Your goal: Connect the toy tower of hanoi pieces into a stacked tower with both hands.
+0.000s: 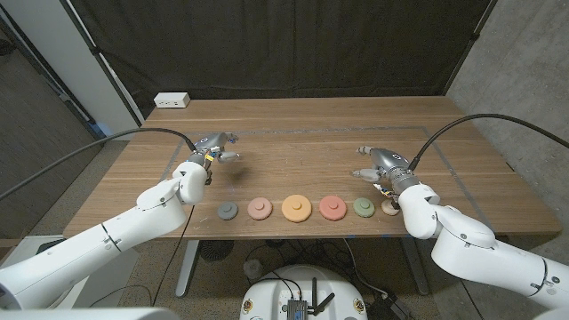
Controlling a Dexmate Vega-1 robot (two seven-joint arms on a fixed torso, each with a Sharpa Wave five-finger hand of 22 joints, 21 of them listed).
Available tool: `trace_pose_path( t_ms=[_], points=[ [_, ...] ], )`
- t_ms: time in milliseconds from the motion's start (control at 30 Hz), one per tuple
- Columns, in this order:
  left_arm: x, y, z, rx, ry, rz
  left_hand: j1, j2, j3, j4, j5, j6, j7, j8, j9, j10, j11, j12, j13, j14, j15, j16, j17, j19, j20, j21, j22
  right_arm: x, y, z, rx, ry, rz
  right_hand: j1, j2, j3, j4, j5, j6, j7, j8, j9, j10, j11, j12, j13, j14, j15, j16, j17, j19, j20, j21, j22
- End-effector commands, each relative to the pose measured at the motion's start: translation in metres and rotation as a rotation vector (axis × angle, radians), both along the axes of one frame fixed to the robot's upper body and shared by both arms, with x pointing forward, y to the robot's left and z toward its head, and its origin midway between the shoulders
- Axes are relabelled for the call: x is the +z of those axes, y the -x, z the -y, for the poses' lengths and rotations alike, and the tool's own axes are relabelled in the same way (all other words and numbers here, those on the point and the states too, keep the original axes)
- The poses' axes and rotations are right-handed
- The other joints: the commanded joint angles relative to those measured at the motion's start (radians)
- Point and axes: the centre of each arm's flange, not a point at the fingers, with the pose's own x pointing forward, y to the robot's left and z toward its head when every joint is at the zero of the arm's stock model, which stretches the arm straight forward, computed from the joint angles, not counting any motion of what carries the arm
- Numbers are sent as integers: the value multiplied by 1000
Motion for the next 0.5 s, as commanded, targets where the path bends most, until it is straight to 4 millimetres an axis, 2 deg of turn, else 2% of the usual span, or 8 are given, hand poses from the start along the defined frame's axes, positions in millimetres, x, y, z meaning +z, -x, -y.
trace_pose_path(
  t_ms=[33,500],
  points=[
    [-1,3,-1,1,-20,25,9,0,-3,1,7,-5,4,-7,2,-9,2,-8,3,3,-53,9,2,-3,-103,9,-1,-10,14,-1,24,28,-6,14,-2,-4,-2,3,-5,3,-2,2,-5,1,-4,5,2,-108,9,4,-7,-83,10,0],
    [-7,5,-9,-1,19,42,7,2,-10,3,8,-2,3,-8,2,-2,1,-9,5,5,-53,18,-4,-1,-104,21,-11,-13,26,-7,18,91,-29,13,-5,-15,0,1,-21,7,-9,-3,-28,3,-15,-3,-11,-108,4,-13,-21,-82,29,-14]
  ],
)
